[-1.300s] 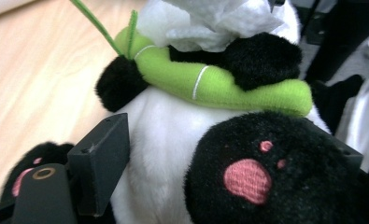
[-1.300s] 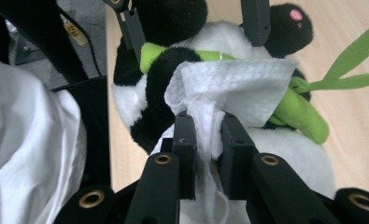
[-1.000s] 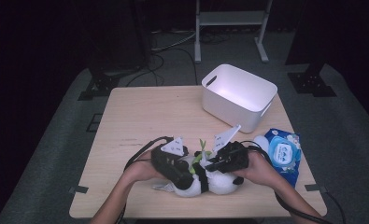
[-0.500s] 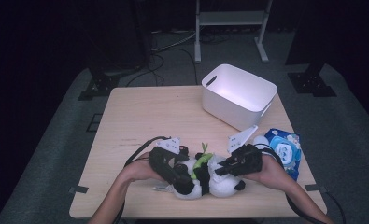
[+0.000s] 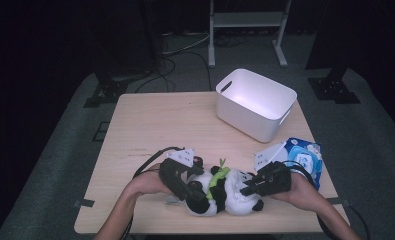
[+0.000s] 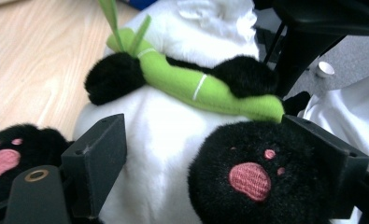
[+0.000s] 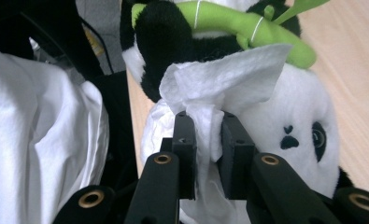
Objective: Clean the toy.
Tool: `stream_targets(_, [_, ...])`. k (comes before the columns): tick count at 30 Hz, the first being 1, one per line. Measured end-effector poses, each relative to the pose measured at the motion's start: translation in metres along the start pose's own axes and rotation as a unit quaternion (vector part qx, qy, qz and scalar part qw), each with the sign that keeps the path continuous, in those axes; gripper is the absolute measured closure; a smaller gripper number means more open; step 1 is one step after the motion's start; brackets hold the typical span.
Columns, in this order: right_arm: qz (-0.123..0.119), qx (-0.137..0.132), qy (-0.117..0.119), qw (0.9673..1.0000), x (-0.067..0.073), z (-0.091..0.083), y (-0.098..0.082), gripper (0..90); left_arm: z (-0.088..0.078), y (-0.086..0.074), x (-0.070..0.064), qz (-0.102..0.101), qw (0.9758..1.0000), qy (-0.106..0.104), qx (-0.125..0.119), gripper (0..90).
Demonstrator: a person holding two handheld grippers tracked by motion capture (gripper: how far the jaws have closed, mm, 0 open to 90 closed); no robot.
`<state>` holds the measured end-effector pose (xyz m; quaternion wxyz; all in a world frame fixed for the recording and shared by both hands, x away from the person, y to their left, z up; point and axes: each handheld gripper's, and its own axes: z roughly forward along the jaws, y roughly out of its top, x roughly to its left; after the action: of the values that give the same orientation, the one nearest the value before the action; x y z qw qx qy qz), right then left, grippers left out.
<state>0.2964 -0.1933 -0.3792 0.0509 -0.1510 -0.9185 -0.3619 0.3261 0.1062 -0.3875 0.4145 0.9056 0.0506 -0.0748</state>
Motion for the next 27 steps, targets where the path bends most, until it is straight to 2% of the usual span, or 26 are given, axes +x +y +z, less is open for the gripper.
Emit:
stream_targets(10, [-0.008,0.027,0.008,0.9996,0.005,0.002,0.003,77.7,-0.009,0.001,-0.002,0.006,0.9999,0.002,-0.011,15.6])
stream_targets(15, [-0.011,0.034,0.012,0.9993,0.006,0.002,0.004,77.7,-0.015,0.003,-0.004,0.006,0.9995,-0.003,-0.03,15.6])
stream_targets(21, [-0.016,0.047,0.022,0.9985,0.008,0.004,0.005,77.6,-0.024,0.005,-0.004,0.009,0.9987,0.009,-0.05,15.6])
stream_targets(24, [-0.021,0.055,0.027,0.9979,0.01,0.005,0.007,77.6,-0.026,0.003,-0.002,0.005,0.9986,0.012,-0.051,15.6])
stream_targets(27, [-0.021,0.058,0.024,0.9978,0.011,0.004,0.009,77.3,-0.021,0.0,0.0,-0.005,0.9992,0.011,-0.039,15.6])
